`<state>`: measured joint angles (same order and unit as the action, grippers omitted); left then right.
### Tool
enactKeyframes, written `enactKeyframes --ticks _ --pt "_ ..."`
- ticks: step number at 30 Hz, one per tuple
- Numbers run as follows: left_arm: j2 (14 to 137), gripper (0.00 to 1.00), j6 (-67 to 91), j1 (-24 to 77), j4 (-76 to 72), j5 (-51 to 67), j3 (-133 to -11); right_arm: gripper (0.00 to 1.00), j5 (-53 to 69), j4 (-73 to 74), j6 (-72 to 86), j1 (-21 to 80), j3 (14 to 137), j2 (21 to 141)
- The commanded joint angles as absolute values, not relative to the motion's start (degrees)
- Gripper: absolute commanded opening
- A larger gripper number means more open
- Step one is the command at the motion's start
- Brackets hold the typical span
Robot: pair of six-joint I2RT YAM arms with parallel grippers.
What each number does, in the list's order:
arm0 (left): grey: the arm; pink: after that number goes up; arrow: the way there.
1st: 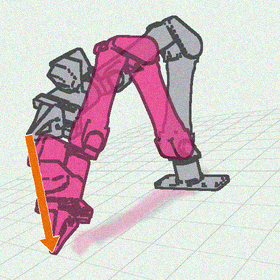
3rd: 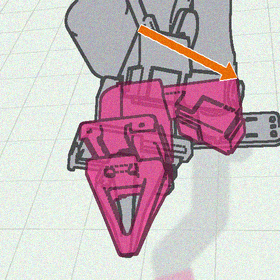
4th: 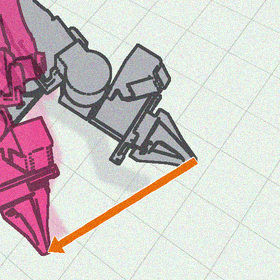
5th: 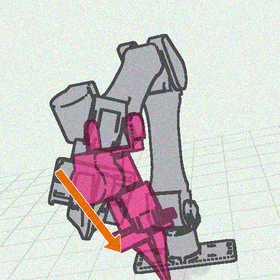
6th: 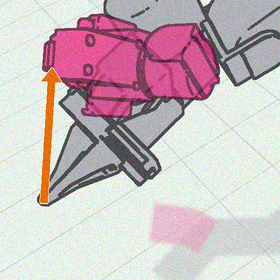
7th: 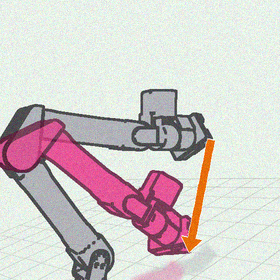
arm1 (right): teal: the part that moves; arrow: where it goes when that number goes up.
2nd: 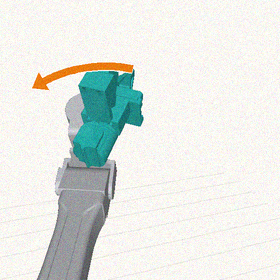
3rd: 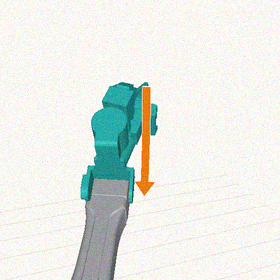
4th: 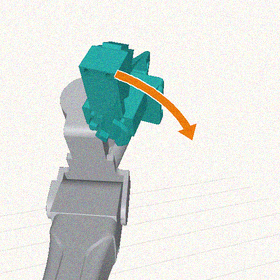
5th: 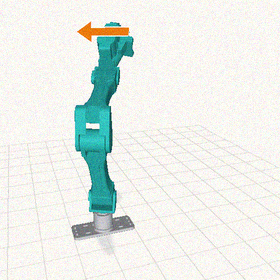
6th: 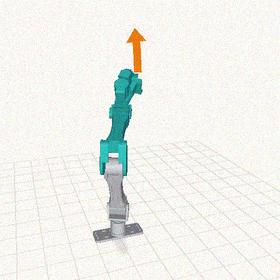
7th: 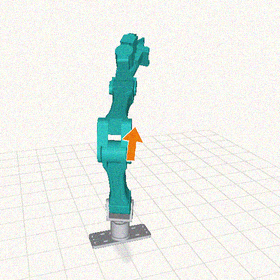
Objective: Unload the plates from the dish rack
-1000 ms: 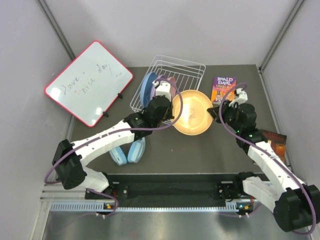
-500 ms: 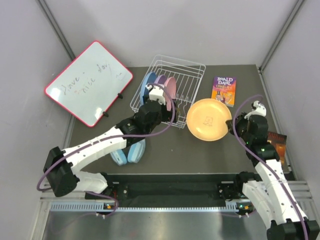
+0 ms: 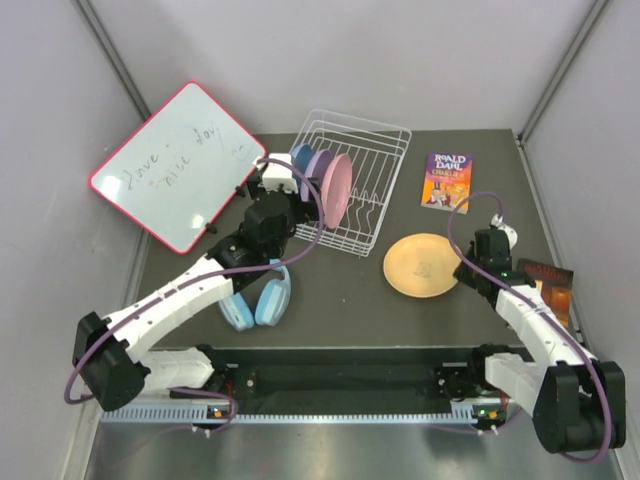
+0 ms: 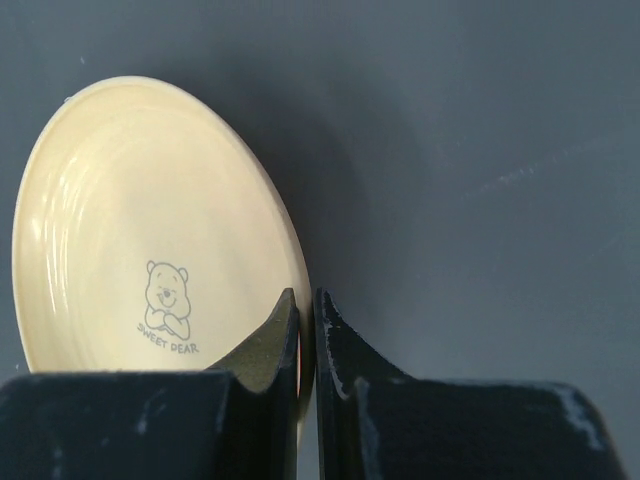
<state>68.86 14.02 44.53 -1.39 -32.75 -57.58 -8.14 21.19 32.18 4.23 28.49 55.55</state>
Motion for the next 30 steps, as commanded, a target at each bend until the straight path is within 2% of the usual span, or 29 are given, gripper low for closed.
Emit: enactKeyframes --ticks 1,2,3,5,6,9,17,21,28,29,30 --pt "71.10 0.98 10.90 44.21 -7.47 -32.35 -58.10 0.01 -9.31 12.75 32.61 3.08 29.00 58.44" --pt "71.63 0.97 10.72 44.21 -8.25 -31.91 -57.83 0.07 -9.40 12.66 32.61 2.99 28.83 58.80" --pt "72.15 0.97 10.37 44.21 -8.96 -31.47 -57.48 0.18 -9.67 12.66 32.61 2.81 28.65 59.32" --pt "74.00 0.94 10.28 44.21 -10.28 -30.68 -57.57 0.31 -10.54 12.65 32.34 2.81 28.30 59.68" --pt "74.61 0.93 10.20 44.21 -10.81 -30.41 -57.74 0.48 -10.98 12.66 32.17 2.81 28.21 59.59" --pt "77.16 0.92 9.67 44.21 -13.18 -29.18 -58.09 0.61 -12.04 12.92 31.82 2.64 27.86 59.24" --pt "84.72 0.87 6.51 44.21 -16.52 -28.13 -61.87 0.68 -13.71 16.69 31.11 2.55 29.61 54.68" --pt "87.71 0.84 5.28 44.21 -17.75 -28.21 -63.63 0.75 -13.97 18.72 30.67 2.46 30.50 51.07" --pt "93.60 0.66 3.25 44.47 -17.84 -29.18 -67.58 0.79 -15.55 20.57 29.27 2.55 30.94 47.64" --pt "94.04 0.52 3.16 44.56 -17.84 -29.35 -68.20 0.79 -15.73 20.91 29.09 2.55 30.76 47.55" --pt "95.09 0.49 2.99 44.73 -17.84 -29.79 -68.46 0.80 -15.73 20.92 28.83 2.55 30.67 47.64"
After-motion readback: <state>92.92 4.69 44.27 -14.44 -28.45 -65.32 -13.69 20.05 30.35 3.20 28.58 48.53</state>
